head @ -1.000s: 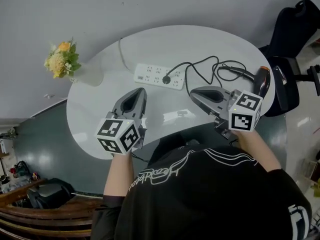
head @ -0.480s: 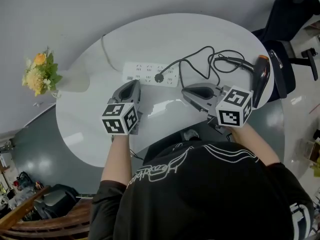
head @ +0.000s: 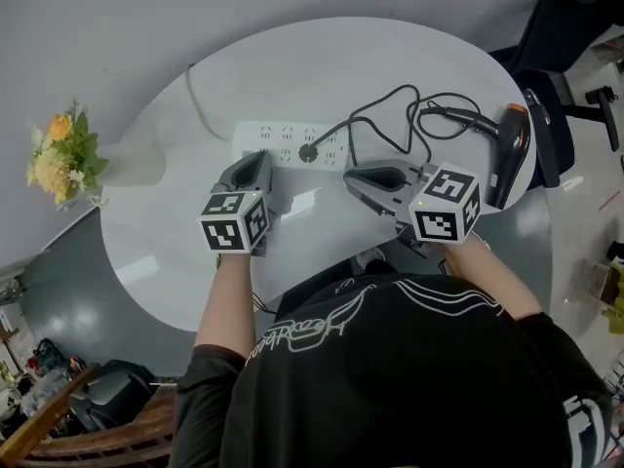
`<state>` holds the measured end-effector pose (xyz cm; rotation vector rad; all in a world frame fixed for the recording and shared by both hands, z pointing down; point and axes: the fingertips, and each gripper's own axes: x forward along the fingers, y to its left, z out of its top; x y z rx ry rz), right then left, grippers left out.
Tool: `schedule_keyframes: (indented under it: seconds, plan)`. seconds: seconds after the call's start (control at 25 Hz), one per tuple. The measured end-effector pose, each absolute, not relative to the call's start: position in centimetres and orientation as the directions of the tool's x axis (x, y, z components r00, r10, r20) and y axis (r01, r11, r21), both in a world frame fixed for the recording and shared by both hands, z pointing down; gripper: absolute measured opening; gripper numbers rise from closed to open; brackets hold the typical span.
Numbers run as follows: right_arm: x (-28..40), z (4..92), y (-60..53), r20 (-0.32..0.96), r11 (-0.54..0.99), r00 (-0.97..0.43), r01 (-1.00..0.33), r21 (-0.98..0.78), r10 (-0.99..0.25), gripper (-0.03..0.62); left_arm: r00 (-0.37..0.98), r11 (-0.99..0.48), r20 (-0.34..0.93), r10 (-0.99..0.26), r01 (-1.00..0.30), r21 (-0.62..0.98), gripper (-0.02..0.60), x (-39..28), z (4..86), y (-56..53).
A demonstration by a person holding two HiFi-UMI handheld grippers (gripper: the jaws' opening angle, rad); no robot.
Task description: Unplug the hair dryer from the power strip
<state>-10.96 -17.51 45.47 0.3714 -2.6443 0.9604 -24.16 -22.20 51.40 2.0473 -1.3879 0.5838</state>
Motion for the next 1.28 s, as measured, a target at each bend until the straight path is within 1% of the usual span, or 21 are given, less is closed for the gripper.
schedule_keyframes:
  seconds: [0.36,0.6,0.72,0.88,1.2,1.24,1.28]
  plan:
    - [-11.7,46.8,-18.0,0.386,0.751,-0.913,-0.345,-0.563,-0.13,-0.003,0.34,-0.252,0.678,-0.651,-0.94,0.229,0.003,-24.5,52.6,-22.1]
    - [-12.4,47.4,-18.4,0.393,0.76,-0.909,-0.351,-0.547,-0.137,-0.002,0.337,-0.257,0.688,-0.642,-0.941,0.221,0.002,-24.3,52.6,-22.1]
    - [-12.7,47.4,-18.7,0.385,0.767,-0.911,-0.353,-0.535,-0.15,-0.002,0.326,-0.282,0.709,-0.626,-0.942,0.184,0.002,-24.2,52.7,-22.1]
    - [-13.5,47.4,-18.9,0.384,0.815,-0.911,-0.336,-0.471,-0.153,-0.002,0.304,-0.303,0.73,-0.612,-0.943,0.138,0.002,-24.1,52.7,-22.1]
    - [-14.6,48.5,-20.0,0.43,0.86,-0.882,-0.361,-0.36,-0.19,0.002,0.326,-0.294,0.719,-0.613,-0.94,0.175,0.003,-24.2,52.7,-22.1]
    - [-14.7,48.6,-20.2,0.435,0.866,-0.878,-0.365,-0.342,-0.199,0.016,0.324,-0.297,0.72,-0.614,-0.94,0.169,0.003,-24.2,52.7,-22.1]
    - [-14.8,48.7,-20.4,0.441,0.872,-0.873,-0.37,-0.321,-0.208,0.048,0.321,-0.299,0.721,-0.614,-0.94,0.163,0.002,-24.2,52.7,-22.1]
